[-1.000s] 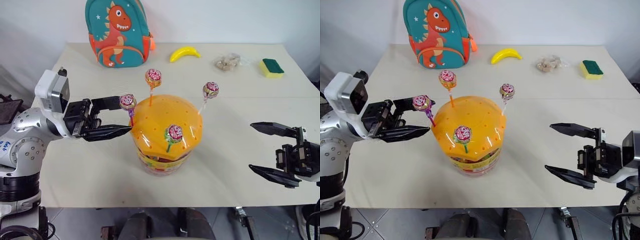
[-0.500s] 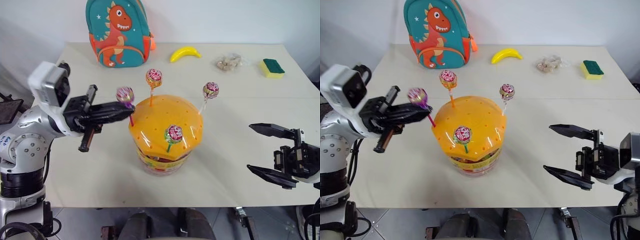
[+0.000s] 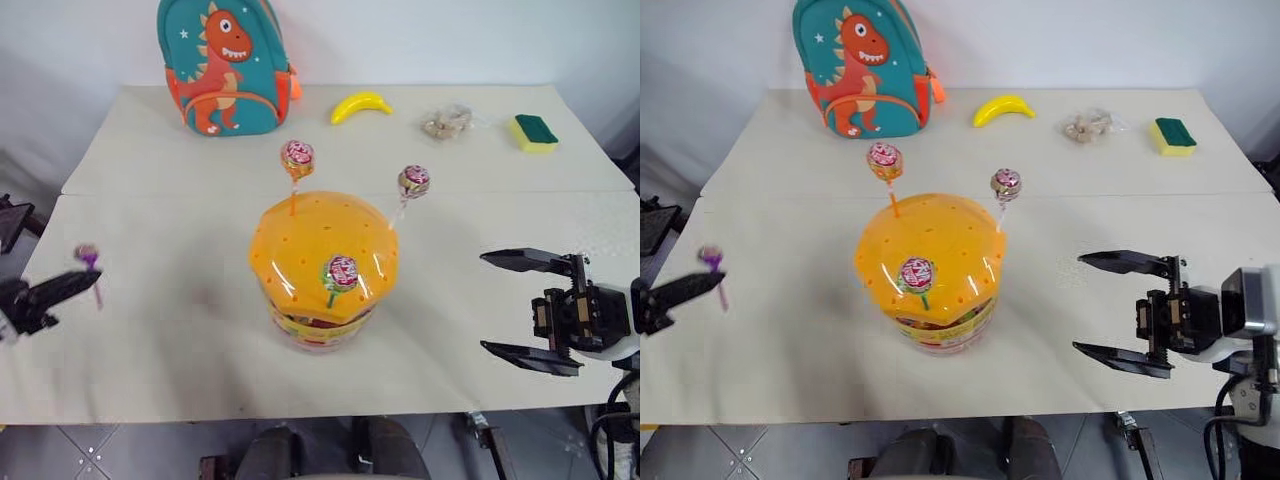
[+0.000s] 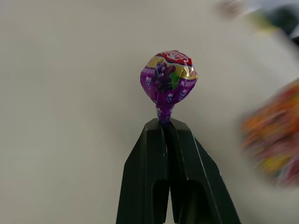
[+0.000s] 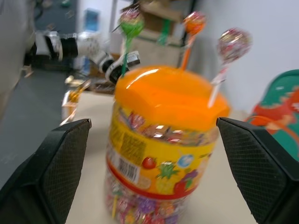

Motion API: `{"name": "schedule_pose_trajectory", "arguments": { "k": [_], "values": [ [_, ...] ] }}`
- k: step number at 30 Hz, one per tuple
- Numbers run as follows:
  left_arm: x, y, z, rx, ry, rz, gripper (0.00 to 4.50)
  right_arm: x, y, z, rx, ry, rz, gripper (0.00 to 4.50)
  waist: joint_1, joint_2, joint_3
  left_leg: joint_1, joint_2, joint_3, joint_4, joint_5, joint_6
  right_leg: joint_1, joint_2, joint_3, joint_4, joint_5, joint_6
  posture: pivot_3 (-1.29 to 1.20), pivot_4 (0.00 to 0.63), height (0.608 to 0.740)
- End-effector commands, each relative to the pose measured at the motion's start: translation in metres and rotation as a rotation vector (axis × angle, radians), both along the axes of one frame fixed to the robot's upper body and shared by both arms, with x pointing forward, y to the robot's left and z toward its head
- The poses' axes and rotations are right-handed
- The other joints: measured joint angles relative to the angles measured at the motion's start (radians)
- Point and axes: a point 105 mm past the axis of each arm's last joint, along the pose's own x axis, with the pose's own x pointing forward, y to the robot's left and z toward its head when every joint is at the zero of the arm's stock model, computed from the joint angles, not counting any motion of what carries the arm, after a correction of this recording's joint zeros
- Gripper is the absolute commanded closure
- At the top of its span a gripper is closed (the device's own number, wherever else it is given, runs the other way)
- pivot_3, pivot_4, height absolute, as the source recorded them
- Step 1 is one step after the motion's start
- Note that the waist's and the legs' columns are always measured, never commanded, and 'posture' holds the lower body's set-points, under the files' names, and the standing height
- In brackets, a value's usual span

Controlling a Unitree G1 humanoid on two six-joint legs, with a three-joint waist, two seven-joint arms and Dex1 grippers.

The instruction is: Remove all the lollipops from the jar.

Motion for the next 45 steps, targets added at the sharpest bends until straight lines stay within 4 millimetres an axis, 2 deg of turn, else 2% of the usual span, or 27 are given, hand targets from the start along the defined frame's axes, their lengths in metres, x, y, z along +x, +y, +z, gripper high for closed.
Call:
{"name": "schedule_pose_trajectory", "arguments": {
  "k": [1,7,8,10,13,15,18,20,22,23,25,26,27,28,30,32,35,38,44,45],
  "values": [
    [-0.014,0.018,-0.016,0.074,0.057,0.106,4.47,-0.003,-0.004,-0.006,-0.061,-0.020,0.047,0.00,0.012,0.000,0.000,0.000,0.000,0.000,0.000,0.000,0.000,0.000,-0.001,0.000,0.000,0.000,0.000,0.00,0.150,0.740],
    [-0.025,0.010,-0.044,0.090,0.154,0.114,4.47,-0.001,-0.001,-0.013,-0.057,-0.006,0.076,0.00,0.014,0.000,0.000,0.000,0.000,-0.001,0.000,-0.001,-0.001,-0.001,-0.002,0.000,0.001,0.000,-0.001,0.00,0.150,0.740],
    [-0.027,0.010,-0.047,0.086,0.166,0.125,4.00,-0.001,0.000,-0.013,-0.055,-0.006,0.077,0.00,0.012,0.001,0.000,0.000,0.000,-0.001,0.000,-0.001,-0.001,-0.001,-0.002,0.001,0.001,0.000,-0.001,0.00,0.150,0.740],
    [-0.029,0.013,-0.050,0.079,0.182,0.149,3.54,0.000,0.000,-0.013,-0.053,-0.005,0.076,0.00,0.010,0.002,0.000,0.001,0.000,-0.001,0.000,-0.002,-0.002,-0.001,-0.002,0.001,0.001,0.000,-0.001,0.00,0.150,0.740],
    [-0.030,0.017,-0.046,0.072,0.155,0.165,2.59,0.001,0.001,-0.013,-0.050,-0.006,0.068,0.00,0.006,0.002,0.000,0.001,0.000,-0.001,0.000,-0.002,-0.002,-0.001,-0.002,0.001,0.002,0.000,-0.001,0.00,0.150,0.740],
    [-0.030,0.022,-0.036,0.083,0.110,0.164,2.00,0.002,0.001,-0.009,-0.019,-0.015,0.045,0.00,0.004,0.002,0.000,0.001,0.000,-0.001,0.000,-0.002,-0.002,-0.001,-0.002,0.001,0.002,0.000,-0.001,0.00,0.150,0.740],
    [-0.034,0.024,-0.003,0.042,-0.049,0.076,1.14,0.003,-0.001,0.003,0.049,-0.012,-0.012,0.00,0.001,0.001,0.000,0.000,0.001,-0.001,0.000,-0.002,-0.002,-0.002,-0.002,0.000,0.002,-0.001,-0.002,0.00,0.150,0.740],
    [-0.038,0.025,0.011,0.042,-0.129,0.017,1.14,0.005,-0.003,0.009,0.085,-0.004,-0.049,0.00,-0.004,0.002,0.000,0.000,0.001,-0.001,0.000,-0.002,-0.002,-0.002,-0.002,0.000,0.002,-0.001,-0.002,0.00,0.150,0.740],
    [-0.037,0.028,0.038,0.189,-0.314,-0.064,1.14,0.006,-0.011,0.024,0.139,0.008,-0.133,0.00,-0.003,0.002,0.000,0.000,0.001,-0.001,0.000,-0.002,-0.002,-0.002,-0.002,0.000,0.002,-0.001,-0.002,0.00,0.150,0.740],
    [-0.033,0.023,0.048,0.273,-0.391,-0.129,1.14,0.006,-0.015,0.029,0.153,0.010,-0.167,0.00,0.000,0.002,0.000,-0.001,0.001,-0.001,0.000,-0.002,-0.002,-0.002,-0.002,0.000,0.002,-0.001,-0.002,0.00,0.150,0.740],
    [-0.019,-0.007,0.074,0.239,-0.511,-0.266,1.14,0.007,-0.023,0.038,0.173,0.010,-0.221,0.00,0.009,0.002,0.000,-0.001,0.000,0.000,0.001,-0.003,-0.005,-0.003,-0.002,0.000,-0.001,-0.001,-0.002,0.00,0.150,0.740],
    [-0.012,-0.032,0.086,0.188,-0.553,-0.375,1.14,0.005,-0.027,0.041,0.178,0.006,-0.242,0.00,0.018,0.001,-0.001,-0.001,0.000,0.000,0.001,-0.003,-0.005,-0.003,-0.003,0.000,-0.001,-0.001,-0.002,0.00,0.150,0.740],
    [-0.008,-0.047,0.093,0.154,-0.572,-0.447,1.14,0.005,-0.029,0.043,0.181,0.004,-0.254,0.00,0.020,0.001,-0.001,-0.001,0.000,-0.001,0.001,-0.003,-0.005,-0.002,-0.003,0.000,0.000,-0.001,-0.002,0.00,0.150,0.740],
    [0.001,-0.070,0.101,0.131,-0.606,-0.532,0.97,0.003,-0.029,0.044,0.176,-0.001,-0.260,0.00,0.022,0.001,-0.001,-0.001,0.000,-0.002,0.001,-0.003,-0.005,-0.002,-0.004,0.000,0.000,-0.001,-0.002,0.00,0.150,0.740],
    [0.016,-0.111,0.112,0.083,-0.643,-0.696,0.61,0.001,-0.027,0.044,0.160,-0.023,-0.262,0.00,0.025,0.001,-0.001,0.000,-0.001,-0.003,0.002,-0.003,-0.005,0.000,-0.004,0.000,0.001,0.000,-0.001,0.00,0.150,0.740],
    [0.031,-0.152,0.118,0.038,-0.674,-0.851,0.04,-0.001,-0.022,0.047,0.163,-0.041,-0.252,0.00,0.018,0.002,-0.002,0.000,-0.002,-0.002,0.002,0.000,0.000,0.000,-0.004,0.001,0.003,0.001,0.000,0.00,0.150,0.740],
    [0.051,-0.204,0.131,-0.010,-0.760,-1.008,0.04,-0.007,-0.014,0.046,0.159,-0.035,-0.232,0.00,0.017,0.004,-0.002,-0.001,-0.005,0.000,0.003,0.001,0.002,-0.001,0.001,0.000,0.005,0.001,0.001,0.00,0.150,0.740],
    [0.058,-0.232,0.142,-0.072,-0.781,-1.114,0.04,-0.011,-0.009,0.040,0.148,-0.025,-0.235,0.00,0.011,0.001,-0.001,-0.001,-0.005,0.005,0.002,0.002,0.002,-0.003,0.005,-0.003,0.007,0.002,0.001,0.00,0.150,0.740],
    [0.062,-0.252,0.140,-0.095,-0.753,-1.222,0.04,-0.014,-0.005,0.033,0.160,-0.015,-0.269,0.00,0.006,0.000,0.000,0.000,-0.004,0.010,0.003,0.002,0.003,-0.004,0.005,-0.002,0.007,0.002,0.002,0.00,0.150,0.740],
    [0.060,-0.254,0.140,-0.095,-0.754,-1.237,0.22,-0.015,-0.005,0.033,0.162,-0.015,-0.275,0.00,0.011,0.000,0.000,0.000,-0.004,0.010,0.004,0.002,0.003,-0.004,0.005,-0.001,0.007,0.002,0.002,0.00,0.150,0.740]
  ]
}}
